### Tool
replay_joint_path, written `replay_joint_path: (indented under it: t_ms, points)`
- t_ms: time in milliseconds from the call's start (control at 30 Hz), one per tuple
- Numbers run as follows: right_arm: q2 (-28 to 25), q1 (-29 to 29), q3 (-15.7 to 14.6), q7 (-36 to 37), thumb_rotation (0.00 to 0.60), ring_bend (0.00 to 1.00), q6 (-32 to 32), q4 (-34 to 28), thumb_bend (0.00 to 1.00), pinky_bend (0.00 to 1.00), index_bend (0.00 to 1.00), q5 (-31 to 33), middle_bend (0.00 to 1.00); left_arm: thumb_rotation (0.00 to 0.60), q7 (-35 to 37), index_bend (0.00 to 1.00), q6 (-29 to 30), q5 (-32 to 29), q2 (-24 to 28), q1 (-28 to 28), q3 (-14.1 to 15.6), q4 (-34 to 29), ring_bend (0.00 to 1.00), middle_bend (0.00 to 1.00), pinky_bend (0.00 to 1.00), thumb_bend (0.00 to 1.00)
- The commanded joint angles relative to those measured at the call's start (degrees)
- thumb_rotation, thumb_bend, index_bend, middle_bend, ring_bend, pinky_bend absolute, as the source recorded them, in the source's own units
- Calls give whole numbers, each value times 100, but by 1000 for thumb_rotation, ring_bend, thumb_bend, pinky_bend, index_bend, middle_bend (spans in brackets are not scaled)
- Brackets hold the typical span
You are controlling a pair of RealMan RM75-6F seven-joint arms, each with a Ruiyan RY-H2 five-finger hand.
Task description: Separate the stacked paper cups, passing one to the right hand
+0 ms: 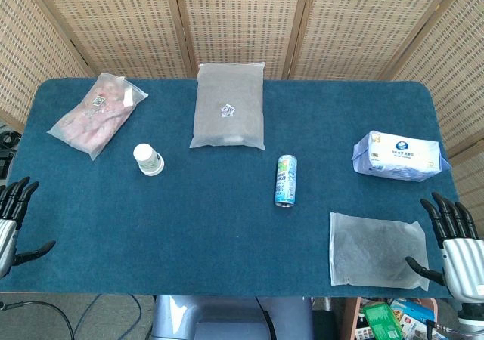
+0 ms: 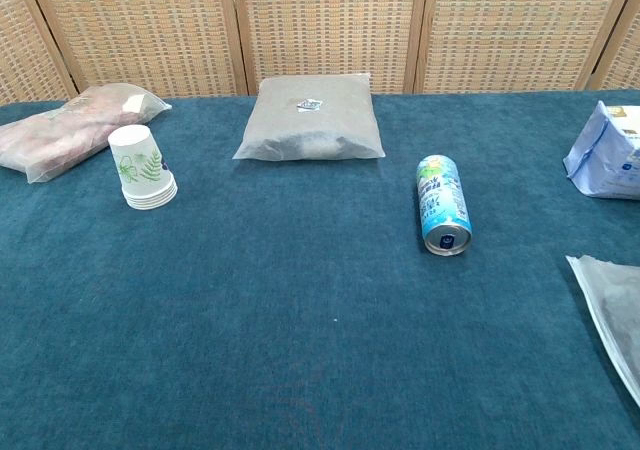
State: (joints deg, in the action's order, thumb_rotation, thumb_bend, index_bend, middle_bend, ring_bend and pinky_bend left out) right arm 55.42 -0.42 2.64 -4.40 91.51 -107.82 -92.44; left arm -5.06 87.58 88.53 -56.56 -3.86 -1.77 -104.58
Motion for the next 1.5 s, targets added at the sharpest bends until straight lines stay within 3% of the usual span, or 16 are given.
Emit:
replay_joint_path:
  t_ms: [33, 267, 433, 567, 700, 833, 1200, 1500]
  points:
    - [0, 0, 0, 3, 600, 0, -3, 2, 0, 0, 0, 5, 0, 600, -7, 0, -7, 6, -9, -2, 5, 4, 0, 0, 0, 111]
    - [-10, 7, 4, 42, 600, 0, -30, 7, 0, 0, 0, 43, 0, 600, -58, 0, -193, -55, -126, -122, -36, 120, 0, 0, 0, 112]
    - [-17, 25, 21, 70, 600, 0, -61, 12, 0, 0, 0, 87, 0, 600, 100, 0, -497, -127, -495, -601, -417, 612, 0, 0, 0, 111]
    - [-3, 56, 50, 62, 600, 0, -113, 23, 0, 0, 0, 163, 0, 600, 208, 0, -1177, -260, -678, -1209, -698, 1013, 0, 0, 19, 111]
    - [57, 127, 92, 15, 600, 0, -274, 79, 0, 0, 0, 353, 0, 600, 88, 0, -2042, -503, -880, -1987, -1039, 1438, 0, 0, 107, 111]
    - [105, 172, 120, -34, 600, 0, -379, 134, 0, 0, 0, 493, 0, 600, -41, 0, -2640, -696, -1225, -2553, -1201, 1959, 40, 0, 158, 111]
    - [103, 183, 211, 123, 600, 0, -480, 285, 0, 0, 0, 867, 0, 600, -341, 0, -3725, -1045, -2312, -3490, -1049, 3475, 121, 51, 227, 111]
    - [87, 195, 238, 204, 600, 0, -523, 335, 0, 0, 0, 965, 0, 600, -311, 39, -3928, -1223, -2801, -3745, -972, 4153, 140, 101, 237, 111]
